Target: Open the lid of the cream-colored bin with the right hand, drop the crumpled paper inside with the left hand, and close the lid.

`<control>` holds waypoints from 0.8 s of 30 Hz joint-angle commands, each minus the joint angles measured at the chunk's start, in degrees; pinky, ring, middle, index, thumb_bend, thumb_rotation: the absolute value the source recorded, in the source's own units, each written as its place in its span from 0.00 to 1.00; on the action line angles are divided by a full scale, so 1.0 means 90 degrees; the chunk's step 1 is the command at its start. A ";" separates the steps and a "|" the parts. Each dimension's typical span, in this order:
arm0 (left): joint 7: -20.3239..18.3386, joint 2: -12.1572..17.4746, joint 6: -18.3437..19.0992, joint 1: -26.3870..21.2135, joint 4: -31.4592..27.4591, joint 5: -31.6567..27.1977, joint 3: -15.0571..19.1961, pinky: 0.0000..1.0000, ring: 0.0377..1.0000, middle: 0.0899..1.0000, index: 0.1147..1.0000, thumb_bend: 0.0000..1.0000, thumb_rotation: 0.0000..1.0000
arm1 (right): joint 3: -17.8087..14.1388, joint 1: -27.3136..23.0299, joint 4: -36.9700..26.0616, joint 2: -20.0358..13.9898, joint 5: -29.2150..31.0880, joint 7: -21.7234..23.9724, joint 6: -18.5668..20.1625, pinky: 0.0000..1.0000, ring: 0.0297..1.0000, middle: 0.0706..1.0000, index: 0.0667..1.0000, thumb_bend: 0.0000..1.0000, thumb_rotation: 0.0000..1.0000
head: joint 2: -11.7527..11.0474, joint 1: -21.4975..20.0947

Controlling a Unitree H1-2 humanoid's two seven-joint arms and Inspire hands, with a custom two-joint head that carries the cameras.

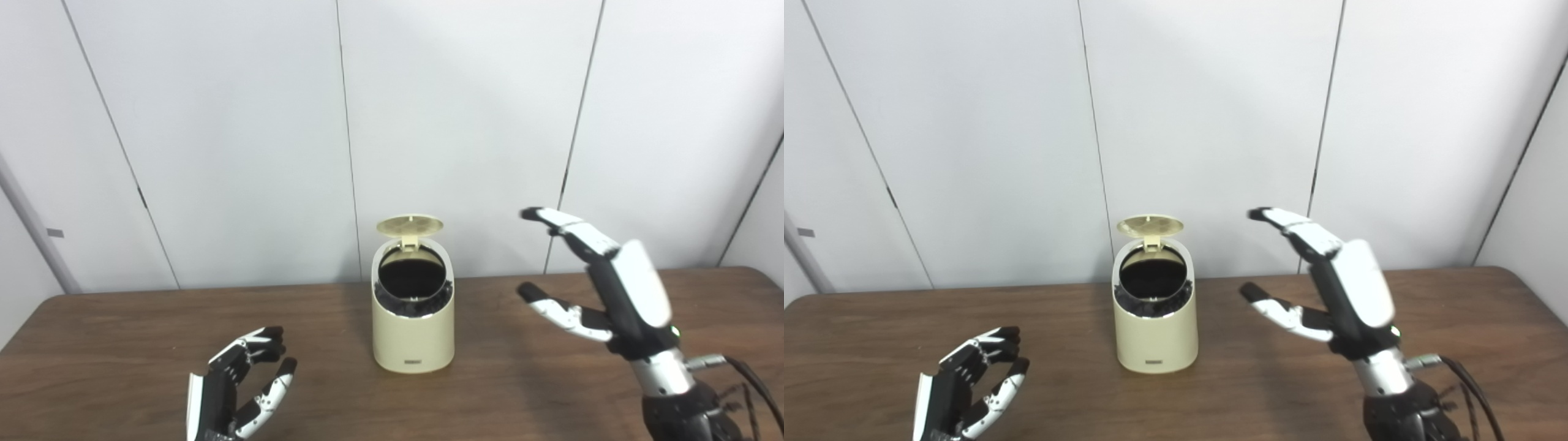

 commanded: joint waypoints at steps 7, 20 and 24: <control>0.0669 0.0057 -0.0168 0.0059 0.0385 0.0634 -0.0418 0.56 0.64 0.65 0.43 0.48 0.07 | 0.0230 -0.0999 -0.0785 -0.0181 -0.0090 0.1191 0.0906 0.68 0.79 0.80 0.76 0.24 0.67 | 0.0003 0.0029; 0.1378 0.0070 -0.0167 -0.0003 0.0535 0.0991 -0.0697 0.54 0.63 0.64 0.43 0.48 0.07 | 0.0853 -0.1861 -0.1082 -0.0111 -0.1135 0.2602 0.1973 0.61 0.75 0.77 0.75 0.43 0.73 | -0.0038 0.0057; 0.1527 0.0066 -0.0169 -0.0026 0.0585 0.1072 -0.0777 0.55 0.63 0.65 0.43 0.48 0.07 | 0.1076 -0.2125 -0.0973 -0.0089 -0.1454 0.2995 0.2236 0.62 0.77 0.79 0.76 0.66 0.85 | -0.0069 0.0065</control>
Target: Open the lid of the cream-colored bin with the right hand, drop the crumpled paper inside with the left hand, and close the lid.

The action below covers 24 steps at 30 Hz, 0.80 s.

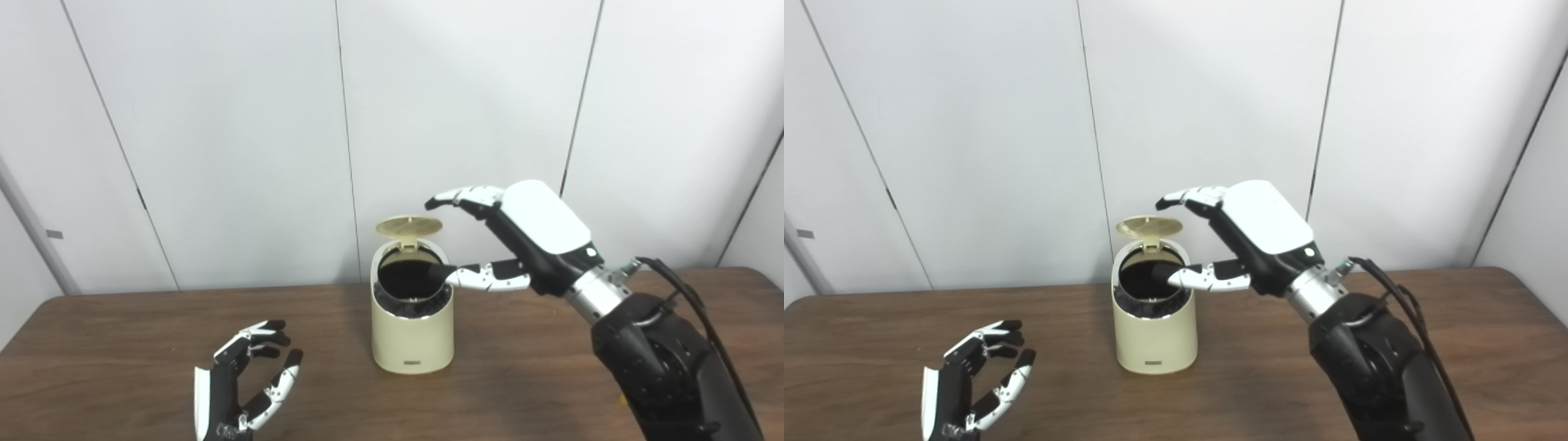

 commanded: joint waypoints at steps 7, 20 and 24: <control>0.0337 -0.0066 -0.0169 0.0098 0.0527 0.0357 -0.0256 0.55 0.63 0.64 0.43 0.48 0.07 | 0.0300 -0.0926 0.0179 -0.0042 -0.0636 0.0690 0.0370 0.69 0.82 0.83 0.80 0.89 0.92 | -0.0023 0.0028; 0.0559 -0.0080 -0.0167 0.0034 0.0648 0.0618 -0.0386 0.53 0.62 0.64 0.43 0.48 0.07 | 0.0563 -0.1336 0.0768 0.0112 -0.1134 0.1094 0.0701 0.88 0.94 0.94 0.90 0.97 0.93 | -0.0076 0.0094; 0.0552 -0.0096 -0.0164 0.0046 0.0643 0.0649 -0.0369 0.53 0.62 0.64 0.43 0.48 0.07 | 0.0634 -0.1389 0.1015 0.0126 -0.1148 0.0936 0.0597 0.89 0.96 0.95 0.91 0.97 0.94 | -0.0061 0.0097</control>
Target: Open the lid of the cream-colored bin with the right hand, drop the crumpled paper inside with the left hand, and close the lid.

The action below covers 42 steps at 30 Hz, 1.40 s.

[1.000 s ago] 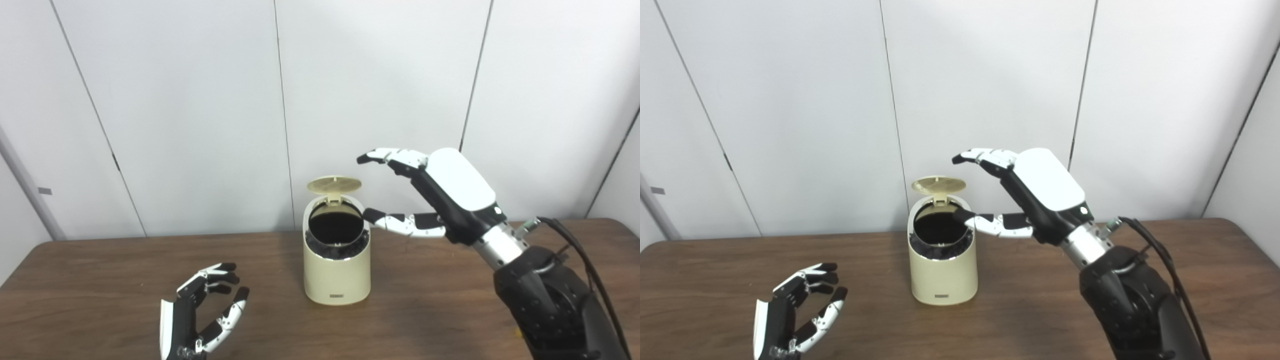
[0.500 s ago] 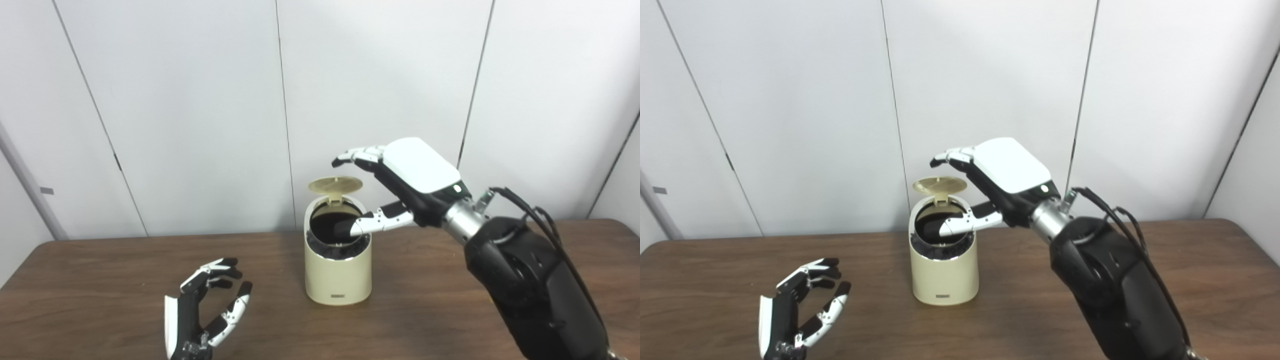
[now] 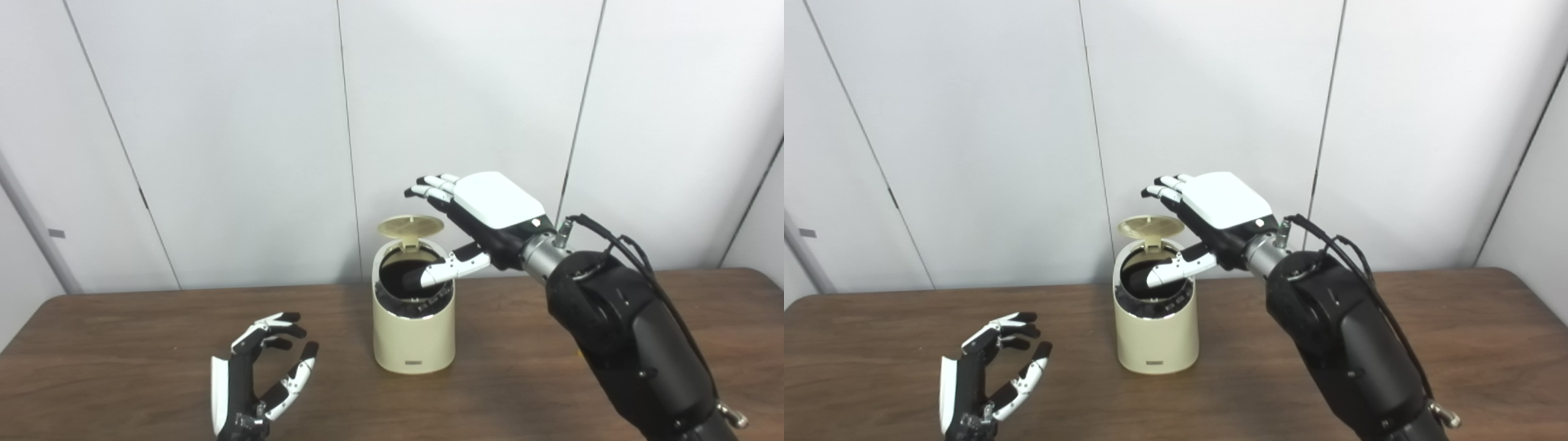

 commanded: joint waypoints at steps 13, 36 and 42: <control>0.0046 -0.0146 -0.0156 0.0245 0.0399 0.0148 -0.0062 0.53 0.62 0.63 0.43 0.48 0.07 | 0.0151 -0.0248 -0.0053 0.0086 -0.0011 -0.0102 0.0007 0.90 0.95 0.94 0.91 0.95 0.95 | 0.0042 0.0025; -0.0085 -0.0105 -0.0146 0.0282 0.0289 0.0110 0.0035 0.53 0.62 0.64 0.43 0.48 0.07 | 0.0231 0.0370 -0.0564 0.0126 0.0043 0.0291 0.0144 0.84 0.89 0.84 0.78 0.98 0.97 | 0.0171 -0.0080; -0.0215 -0.0105 -0.0114 0.0344 0.0136 0.0062 0.0075 0.54 0.62 0.64 0.43 0.48 0.07 | 0.0246 0.0517 -0.0733 0.0134 -0.0039 0.0516 0.0320 0.82 0.87 0.82 0.77 0.99 0.98 | 0.0252 -0.0118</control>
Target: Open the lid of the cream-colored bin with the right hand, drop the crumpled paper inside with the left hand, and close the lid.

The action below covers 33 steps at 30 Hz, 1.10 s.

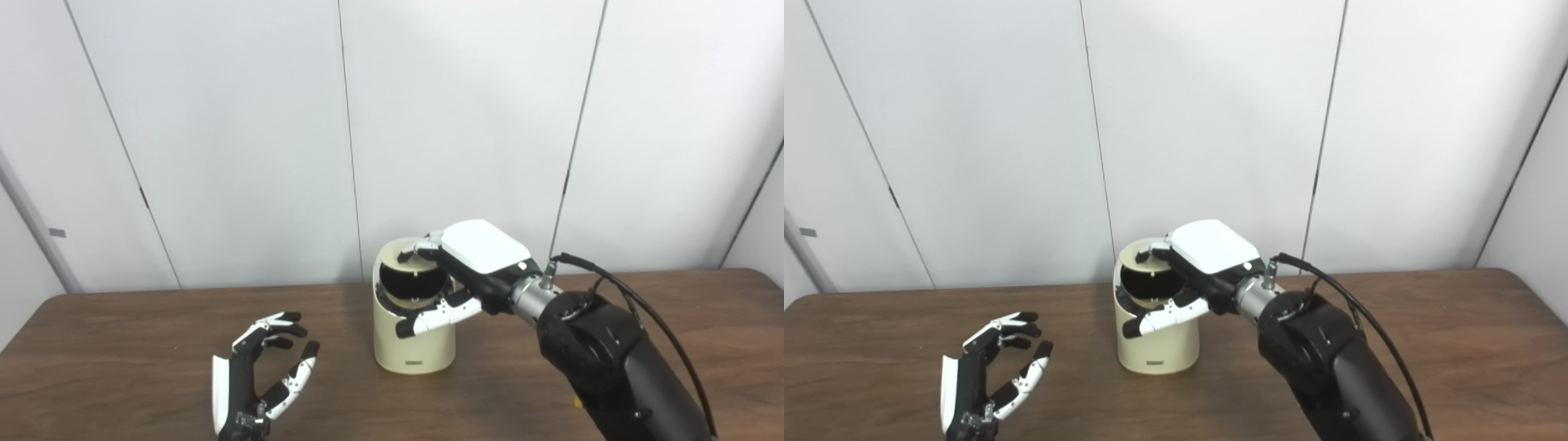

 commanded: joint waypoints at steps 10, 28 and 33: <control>-0.0272 -0.0087 -0.0077 0.0431 -0.0084 0.0031 0.0072 0.53 0.62 0.64 0.43 0.48 0.07 | -0.0090 0.0144 -0.0458 0.0044 -0.0003 0.0082 0.0148 0.83 0.87 0.82 0.77 0.97 0.97 | 0.0179 -0.0026; -0.0702 -0.0231 0.0332 0.0690 -0.0761 0.0009 0.0232 0.52 0.63 0.64 0.43 0.48 0.07 | -0.0017 0.0534 -0.0662 0.0094 -0.0147 0.0254 0.0296 0.81 0.85 0.80 0.76 0.98 0.94 | 0.0470 0.0023; -0.0794 -0.0256 0.0386 0.0727 -0.0880 -0.0075 0.0230 0.53 0.63 0.64 0.43 0.48 0.07 | 0.0059 0.0548 -0.0661 0.0095 -0.0257 0.0376 0.0293 0.82 0.85 0.80 0.76 0.99 0.96 | 0.0528 0.0029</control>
